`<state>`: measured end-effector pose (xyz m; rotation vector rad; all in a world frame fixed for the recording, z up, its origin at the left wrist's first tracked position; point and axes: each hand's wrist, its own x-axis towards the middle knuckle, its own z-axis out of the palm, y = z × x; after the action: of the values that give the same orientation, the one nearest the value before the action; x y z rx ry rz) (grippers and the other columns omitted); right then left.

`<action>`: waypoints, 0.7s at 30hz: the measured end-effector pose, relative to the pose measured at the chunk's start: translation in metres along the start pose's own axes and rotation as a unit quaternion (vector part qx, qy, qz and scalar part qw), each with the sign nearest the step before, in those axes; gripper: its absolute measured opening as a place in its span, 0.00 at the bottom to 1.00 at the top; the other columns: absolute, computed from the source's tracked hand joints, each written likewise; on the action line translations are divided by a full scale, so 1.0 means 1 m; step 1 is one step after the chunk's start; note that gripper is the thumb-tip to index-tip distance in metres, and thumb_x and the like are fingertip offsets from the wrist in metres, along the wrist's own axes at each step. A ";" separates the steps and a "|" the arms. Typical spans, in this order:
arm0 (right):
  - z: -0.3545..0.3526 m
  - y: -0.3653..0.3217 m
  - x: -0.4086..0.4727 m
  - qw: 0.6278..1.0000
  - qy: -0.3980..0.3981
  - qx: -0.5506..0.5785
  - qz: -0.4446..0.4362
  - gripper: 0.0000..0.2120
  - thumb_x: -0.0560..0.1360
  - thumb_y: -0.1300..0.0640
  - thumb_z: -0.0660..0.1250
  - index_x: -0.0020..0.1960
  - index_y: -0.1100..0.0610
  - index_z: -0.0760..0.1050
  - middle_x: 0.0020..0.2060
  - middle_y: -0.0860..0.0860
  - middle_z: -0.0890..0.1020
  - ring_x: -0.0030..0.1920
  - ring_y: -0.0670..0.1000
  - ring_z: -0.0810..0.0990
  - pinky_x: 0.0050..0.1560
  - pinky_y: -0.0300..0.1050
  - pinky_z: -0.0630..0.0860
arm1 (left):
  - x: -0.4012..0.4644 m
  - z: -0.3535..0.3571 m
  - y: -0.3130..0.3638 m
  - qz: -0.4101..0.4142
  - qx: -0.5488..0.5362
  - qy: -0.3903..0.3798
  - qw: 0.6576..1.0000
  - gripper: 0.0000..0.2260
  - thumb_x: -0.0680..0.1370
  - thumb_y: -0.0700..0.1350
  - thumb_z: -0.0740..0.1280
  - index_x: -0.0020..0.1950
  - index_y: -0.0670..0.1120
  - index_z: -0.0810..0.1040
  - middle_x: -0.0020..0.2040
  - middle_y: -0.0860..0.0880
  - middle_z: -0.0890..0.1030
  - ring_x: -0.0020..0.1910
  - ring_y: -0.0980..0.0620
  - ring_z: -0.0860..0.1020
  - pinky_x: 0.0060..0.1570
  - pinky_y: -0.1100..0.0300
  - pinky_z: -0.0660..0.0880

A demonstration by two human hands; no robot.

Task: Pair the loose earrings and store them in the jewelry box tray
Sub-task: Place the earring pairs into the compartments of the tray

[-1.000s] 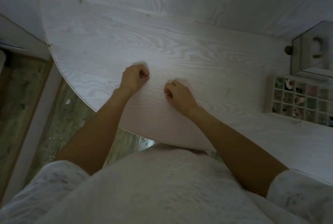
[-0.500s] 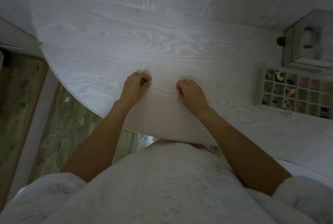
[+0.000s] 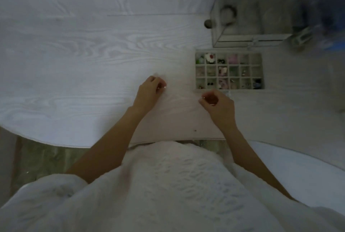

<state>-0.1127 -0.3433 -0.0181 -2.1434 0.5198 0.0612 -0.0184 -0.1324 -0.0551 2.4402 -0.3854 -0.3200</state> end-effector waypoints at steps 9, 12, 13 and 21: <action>-0.139 0.060 0.103 0.984 0.166 -0.041 -0.049 0.03 0.70 0.61 0.70 0.44 0.60 0.78 0.38 0.52 0.81 0.38 0.47 0.77 0.41 0.27 0.70 | 0.053 0.048 0.073 -0.059 -0.032 0.009 0.998 0.05 0.75 0.41 0.68 0.49 0.43 0.79 0.47 0.44 0.82 0.46 0.48 0.79 0.50 0.55 0.76; -0.145 0.069 0.140 0.985 0.113 -0.100 -0.084 0.03 0.70 0.61 0.70 0.44 0.57 0.79 0.37 0.49 0.81 0.37 0.47 0.77 0.43 0.40 0.75 | 0.053 0.051 0.073 -0.075 -0.065 0.029 0.995 0.04 0.74 0.40 0.69 0.48 0.44 0.80 0.46 0.45 0.82 0.45 0.50 0.80 0.51 0.57 0.77; -0.144 0.070 0.149 0.983 0.094 -0.121 -0.100 0.04 0.69 0.61 0.71 0.44 0.57 0.79 0.38 0.51 0.82 0.37 0.47 0.77 0.43 0.42 0.75 | 0.053 0.051 0.071 -0.076 -0.074 0.033 0.994 0.04 0.73 0.39 0.69 0.47 0.45 0.80 0.45 0.47 0.83 0.45 0.50 0.80 0.51 0.58 0.77; -0.142 0.081 0.165 0.964 -0.027 -0.212 -0.161 0.09 0.72 0.63 0.68 0.51 0.61 0.81 0.50 0.59 0.80 0.51 0.57 0.78 0.51 0.44 0.71 | 0.050 0.043 0.109 -0.029 -0.155 0.129 0.979 0.03 0.73 0.38 0.70 0.47 0.42 0.80 0.44 0.47 0.82 0.42 0.55 0.80 0.45 0.70 0.76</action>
<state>-0.0143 -0.5533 -0.0343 -2.6111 0.1239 0.0527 -0.0064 -0.2558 -0.0262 2.1521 -0.1378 -0.0763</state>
